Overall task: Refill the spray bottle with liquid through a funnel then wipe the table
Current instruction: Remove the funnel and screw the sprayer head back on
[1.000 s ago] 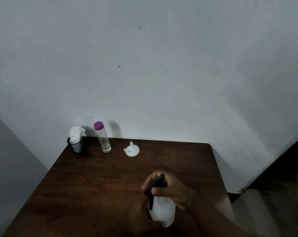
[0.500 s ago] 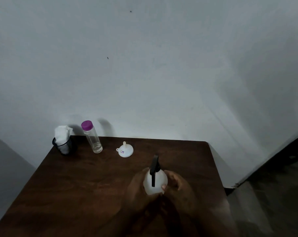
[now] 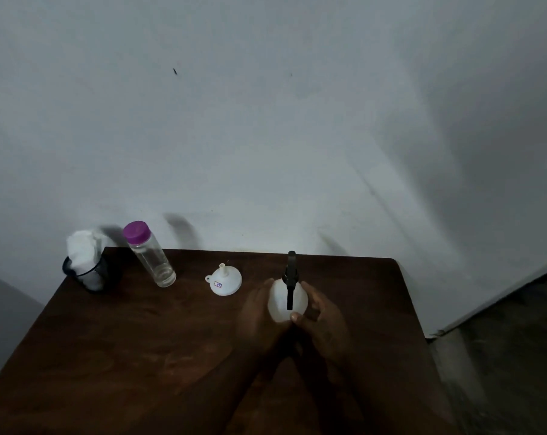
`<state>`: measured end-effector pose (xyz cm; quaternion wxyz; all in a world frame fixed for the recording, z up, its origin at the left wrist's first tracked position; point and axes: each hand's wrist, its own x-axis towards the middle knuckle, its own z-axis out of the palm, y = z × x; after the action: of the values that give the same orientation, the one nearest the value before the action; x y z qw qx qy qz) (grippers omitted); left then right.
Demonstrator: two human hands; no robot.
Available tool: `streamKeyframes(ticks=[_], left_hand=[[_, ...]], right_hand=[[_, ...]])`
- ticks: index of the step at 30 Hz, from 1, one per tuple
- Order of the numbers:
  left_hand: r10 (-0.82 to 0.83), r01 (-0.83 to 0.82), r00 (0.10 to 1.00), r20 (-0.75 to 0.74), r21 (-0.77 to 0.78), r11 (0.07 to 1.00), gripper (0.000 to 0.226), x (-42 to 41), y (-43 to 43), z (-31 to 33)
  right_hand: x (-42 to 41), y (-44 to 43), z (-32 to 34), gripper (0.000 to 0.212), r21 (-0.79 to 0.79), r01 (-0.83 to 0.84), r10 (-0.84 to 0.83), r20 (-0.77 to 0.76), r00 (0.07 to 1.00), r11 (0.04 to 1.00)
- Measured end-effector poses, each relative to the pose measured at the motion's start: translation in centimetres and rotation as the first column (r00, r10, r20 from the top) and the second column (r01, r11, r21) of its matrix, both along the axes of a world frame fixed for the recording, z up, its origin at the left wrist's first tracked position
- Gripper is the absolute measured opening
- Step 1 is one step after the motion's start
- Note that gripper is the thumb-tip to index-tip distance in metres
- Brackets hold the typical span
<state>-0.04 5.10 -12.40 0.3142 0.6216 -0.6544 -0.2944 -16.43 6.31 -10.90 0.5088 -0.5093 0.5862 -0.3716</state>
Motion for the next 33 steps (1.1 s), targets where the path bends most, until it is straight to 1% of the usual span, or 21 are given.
streamKeyframes(ticks=[4,8,10,14,18,20,22,23,26,27,28,29,30,31,33], left_hand=[[0.010,-0.010,1.000,0.001,0.044,0.999,0.096,-0.3,-2.7,-1.0],[-0.008,0.009,1.000,-0.014,0.029,1.000,0.087,-0.4,-4.9,-2.7],[0.021,-0.021,1.000,0.010,-0.002,1.000,0.090,-0.6,-5.7,-2.8],[0.038,-0.038,0.999,0.003,-0.043,0.998,0.094,-1.0,-6.7,-3.3],[-0.011,0.012,1.000,0.016,-0.069,0.998,0.090,-0.8,-7.9,-4.0],[-0.002,0.003,1.000,0.018,-0.070,0.998,0.088,-0.7,-8.2,-4.2],[0.011,-0.012,1.000,-0.021,-0.062,0.998,0.084,-0.8,-8.3,-4.5],[0.026,-0.029,0.999,-0.035,-0.082,0.996,0.082,-1.0,-8.3,-4.7],[0.025,-0.027,0.999,-0.032,-0.081,0.996,0.079,-1.4,-7.9,-4.0],[0.044,-0.047,0.998,-0.046,-0.063,0.997,0.078,-1.4,-8.4,-5.7],[0.038,-0.039,0.998,-0.041,-0.022,0.999,0.075,-1.2,-8.9,-7.2],[0.030,-0.029,0.997,-0.068,0.011,1.000,0.070,-0.9,-9.9,-9.9],[0.032,-0.030,0.998,-0.054,0.040,0.999,0.069,-0.9,-10.5,-11.2],[0.053,-0.049,0.996,-0.065,0.063,0.997,0.073,-0.9,-10.5,-11.3],[0.090,-0.090,0.996,-0.017,0.028,0.996,0.094,-0.8,-9.2,-9.4]], right_hand=[[-0.1,-3.0,-1.3,0.067,0.000,-0.008,0.008,-0.001,1.000,1.000],[-0.2,-5.3,-3.0,0.068,-0.037,-0.027,0.025,-0.047,0.999,0.999],[-0.1,-6.1,-3.4,0.070,-0.035,-0.009,0.007,-0.055,0.998,0.999],[-0.2,-7.4,-4.1,0.073,-0.063,-0.008,0.002,-0.098,0.995,0.998],[-0.2,-8.7,-5.0,0.073,-0.066,-0.020,0.013,-0.093,0.996,0.998],[-0.1,-9.0,-5.2,0.072,-0.078,-0.007,-0.001,-0.108,0.994,0.997],[-0.3,-9.1,-5.6,0.071,-0.066,0.011,-0.018,-0.116,0.993,0.998],[-0.3,-9.0,-5.7,0.070,-0.059,0.011,-0.018,-0.118,0.993,0.998],[-0.4,-8.9,-6.0,0.066,-0.062,0.014,-0.019,-0.084,0.996,0.998],[-0.4,-8.8,-6.0,0.066,-0.068,0.011,-0.016,-0.068,0.998,0.998],[-0.4,-8.8,-5.9,0.066,-0.067,0.003,-0.007,-0.063,0.998,0.998],[-0.3,-8.9,-5.9,0.067,-0.060,-0.009,0.005,-0.062,0.998,0.998],[-0.4,-8.8,-5.9,0.071,-0.055,-0.018,0.015,-0.053,0.999,0.998],[-0.5,-8.6,-6.0,0.076,-0.039,-0.022,0.021,-0.034,0.999,0.999],[-0.4,-7.7,-5.6,0.087,0.015,-0.006,0.006,-0.002,1.000,1.000]])
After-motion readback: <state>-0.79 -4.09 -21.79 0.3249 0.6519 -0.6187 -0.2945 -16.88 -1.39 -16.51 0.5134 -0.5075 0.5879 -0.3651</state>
